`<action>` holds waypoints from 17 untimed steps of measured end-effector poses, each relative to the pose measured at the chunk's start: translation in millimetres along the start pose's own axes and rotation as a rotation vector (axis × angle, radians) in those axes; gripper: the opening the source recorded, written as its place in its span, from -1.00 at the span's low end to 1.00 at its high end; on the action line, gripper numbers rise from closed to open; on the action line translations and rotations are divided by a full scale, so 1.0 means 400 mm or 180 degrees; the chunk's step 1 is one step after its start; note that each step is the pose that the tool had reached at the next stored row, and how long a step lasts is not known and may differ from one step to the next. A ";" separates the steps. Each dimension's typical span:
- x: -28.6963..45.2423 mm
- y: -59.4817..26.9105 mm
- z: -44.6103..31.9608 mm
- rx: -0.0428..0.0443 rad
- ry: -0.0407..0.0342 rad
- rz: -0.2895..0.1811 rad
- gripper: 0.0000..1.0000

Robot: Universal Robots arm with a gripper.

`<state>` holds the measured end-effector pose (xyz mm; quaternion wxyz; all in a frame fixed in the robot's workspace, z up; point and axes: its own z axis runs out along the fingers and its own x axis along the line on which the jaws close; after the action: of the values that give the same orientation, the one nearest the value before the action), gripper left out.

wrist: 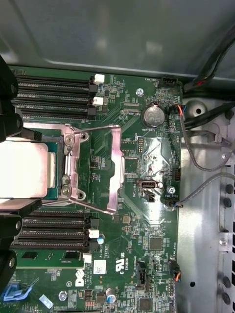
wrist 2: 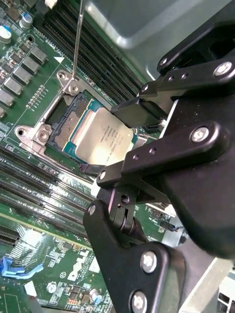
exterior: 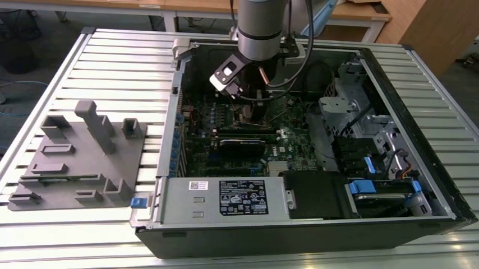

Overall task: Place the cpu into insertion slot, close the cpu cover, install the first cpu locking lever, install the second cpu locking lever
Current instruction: 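Place the cpu into insertion slot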

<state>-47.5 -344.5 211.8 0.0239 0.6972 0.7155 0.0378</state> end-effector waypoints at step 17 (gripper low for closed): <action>0.005 -0.011 0.029 0.0000 -0.0001 0.0008 0.08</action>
<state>-51.0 -342.3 200.0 0.0240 0.6981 0.7146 0.0378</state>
